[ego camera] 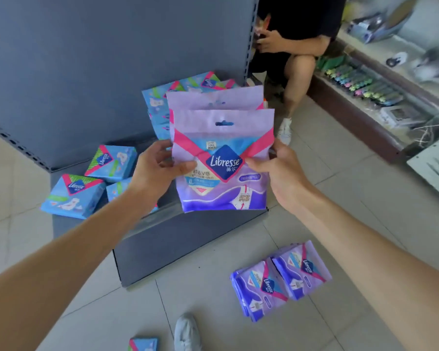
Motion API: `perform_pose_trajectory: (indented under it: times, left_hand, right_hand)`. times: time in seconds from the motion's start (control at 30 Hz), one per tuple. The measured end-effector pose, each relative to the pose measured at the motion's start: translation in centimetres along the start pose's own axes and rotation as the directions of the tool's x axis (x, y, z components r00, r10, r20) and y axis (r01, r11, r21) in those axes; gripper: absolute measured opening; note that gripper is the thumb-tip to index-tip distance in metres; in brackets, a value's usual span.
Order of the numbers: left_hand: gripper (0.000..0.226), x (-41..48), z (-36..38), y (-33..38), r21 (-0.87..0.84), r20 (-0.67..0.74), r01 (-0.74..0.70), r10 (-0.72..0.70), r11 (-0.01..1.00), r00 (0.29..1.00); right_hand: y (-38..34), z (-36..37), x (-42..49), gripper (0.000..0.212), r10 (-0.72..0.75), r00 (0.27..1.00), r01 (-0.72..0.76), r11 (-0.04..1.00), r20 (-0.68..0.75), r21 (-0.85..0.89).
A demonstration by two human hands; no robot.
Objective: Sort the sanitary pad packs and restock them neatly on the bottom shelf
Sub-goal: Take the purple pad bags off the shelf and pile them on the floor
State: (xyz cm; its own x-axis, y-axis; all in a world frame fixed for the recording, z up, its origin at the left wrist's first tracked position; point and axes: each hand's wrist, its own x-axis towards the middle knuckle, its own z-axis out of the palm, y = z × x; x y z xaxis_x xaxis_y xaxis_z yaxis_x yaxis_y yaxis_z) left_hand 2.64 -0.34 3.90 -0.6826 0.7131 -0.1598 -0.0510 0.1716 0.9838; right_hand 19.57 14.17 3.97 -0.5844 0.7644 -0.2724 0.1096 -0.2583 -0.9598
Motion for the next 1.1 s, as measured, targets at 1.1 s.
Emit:
perform_pose_trajectory:
  times: [1.1]
  left_hand:
    - [0.048,-19.7,29.4,-43.6,0.807,0.58,-0.172,-0.699,0.565,0.419]
  right_hand:
    - [49.6,-21.4,-27.8,0.045,0.79,0.383,-0.391,0.609,-0.48,0.69]
